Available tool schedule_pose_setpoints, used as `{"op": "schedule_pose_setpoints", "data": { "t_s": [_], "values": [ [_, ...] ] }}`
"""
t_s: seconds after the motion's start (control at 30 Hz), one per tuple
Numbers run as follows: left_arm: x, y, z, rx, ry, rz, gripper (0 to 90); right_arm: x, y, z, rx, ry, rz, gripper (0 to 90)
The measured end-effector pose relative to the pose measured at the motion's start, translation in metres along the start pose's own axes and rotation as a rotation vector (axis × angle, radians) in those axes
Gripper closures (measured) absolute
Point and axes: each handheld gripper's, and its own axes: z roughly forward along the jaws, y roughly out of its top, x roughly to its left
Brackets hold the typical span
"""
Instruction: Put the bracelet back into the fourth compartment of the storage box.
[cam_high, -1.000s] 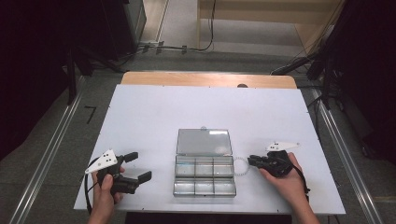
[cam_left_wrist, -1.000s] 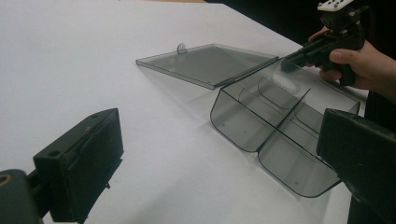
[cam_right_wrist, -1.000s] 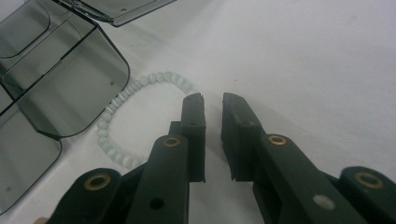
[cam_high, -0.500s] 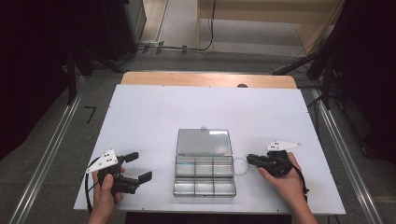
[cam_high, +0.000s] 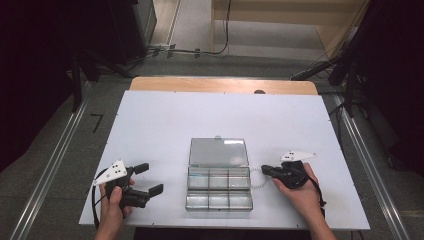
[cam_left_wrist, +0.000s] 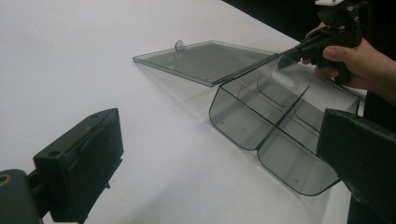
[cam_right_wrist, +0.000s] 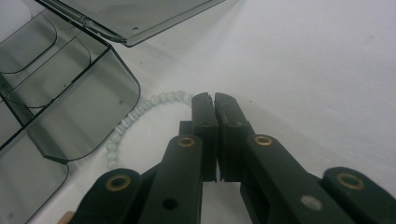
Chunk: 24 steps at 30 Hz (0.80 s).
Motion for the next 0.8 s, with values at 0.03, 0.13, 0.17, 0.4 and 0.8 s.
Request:
{"op": "schedule_pose_setpoints", "data": {
  "t_s": [0.03, 0.13, 0.17, 0.4, 0.8],
  "values": [
    [0.0, -0.0001, 0.0001, 0.002, 0.0, 0.0, 0.3, -0.0004, -0.0004, -0.0001, -0.001, 0.006, 0.006, 86.3],
    [0.0004, -0.0002, 0.0002, 0.003, -0.002, 0.001, 0.3, -0.002, -0.0014, 0.0004, 0.008, 0.015, 0.013, 83.4],
    [0.0004, -0.0002, 0.0002, 0.002, -0.001, 0.0, 0.3, -0.0014, -0.0021, 0.0018, 0.025, 0.008, 0.008, 82.9],
    [0.0014, -0.0003, 0.0001, 0.001, 0.002, 0.001, 0.3, 0.003, -0.0014, 0.0022, 0.031, -0.019, -0.004, 83.2],
    [-0.0006, 0.0002, 0.0019, 0.003, 0.004, 0.003, 0.3, 0.0025, -0.0019, 0.0025, 0.027, -0.014, 0.007, 85.1]
  ]
}}
